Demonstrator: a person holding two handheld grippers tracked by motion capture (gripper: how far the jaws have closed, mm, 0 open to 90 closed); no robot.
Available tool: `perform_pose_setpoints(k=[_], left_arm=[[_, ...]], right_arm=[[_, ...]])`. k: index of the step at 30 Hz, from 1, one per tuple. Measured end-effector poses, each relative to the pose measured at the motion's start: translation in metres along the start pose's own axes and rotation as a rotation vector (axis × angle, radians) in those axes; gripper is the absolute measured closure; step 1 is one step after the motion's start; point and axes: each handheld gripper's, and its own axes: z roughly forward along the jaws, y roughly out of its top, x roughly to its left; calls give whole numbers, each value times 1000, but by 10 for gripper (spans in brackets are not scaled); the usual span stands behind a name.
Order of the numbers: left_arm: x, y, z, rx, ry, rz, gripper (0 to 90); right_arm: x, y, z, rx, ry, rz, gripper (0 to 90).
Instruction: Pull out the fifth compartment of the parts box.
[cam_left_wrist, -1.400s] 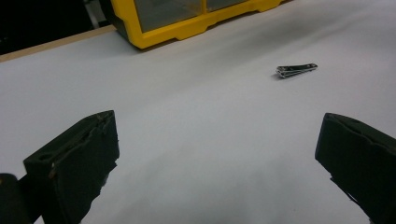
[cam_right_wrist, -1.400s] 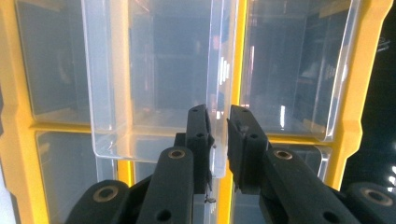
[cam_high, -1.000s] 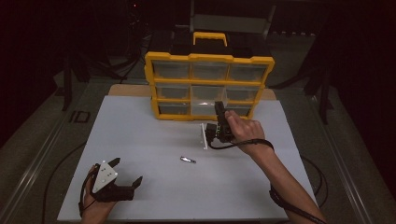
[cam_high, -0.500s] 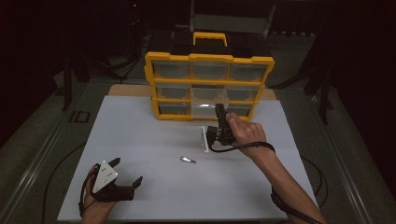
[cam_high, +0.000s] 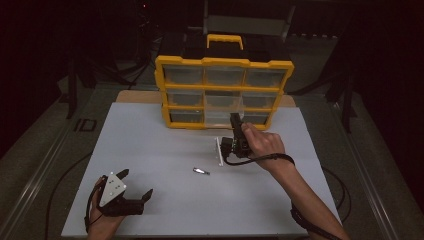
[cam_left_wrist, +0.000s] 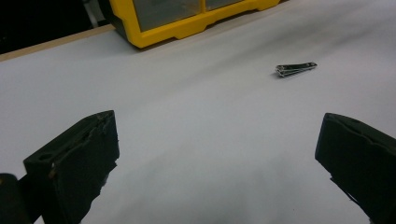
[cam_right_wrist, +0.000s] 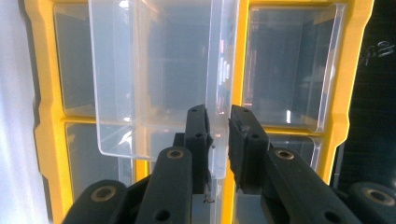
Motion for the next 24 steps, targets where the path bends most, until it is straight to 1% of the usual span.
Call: perform_pose_setpoints(k=[4,8,10,12,13,14,15,17,20,24], left_arm=[[0,0,0,1,0,0,5],[0,0,0,2,-1,-1,5],[0,0,0,2,-1,-1,5],[0,0,1,3,-1,0,5],[0,0,1,3,-1,0,5],[0,0,1,4,-1,1,5],[0,0,1,5,0,2,5],[0,0,1,5,-1,0,5],[0,0,1,6,0,0,5],[0,0,1,8,0,2,5]], right_arm=[[-1,-1,0,4,7,18,759],[-1,-3,0,7,8,35,697],[-1,-4,0,3,13,50,674],[-3,-6,-1,4,18,78,637],[-3,-6,-1,4,18,78,637],[-3,-7,-1,6,21,88,614],[-5,-10,-1,16,21,109,550],[-5,-13,-2,22,18,126,495],[-5,-19,-2,35,-1,146,422],[-6,-28,-6,54,-11,198,315]])
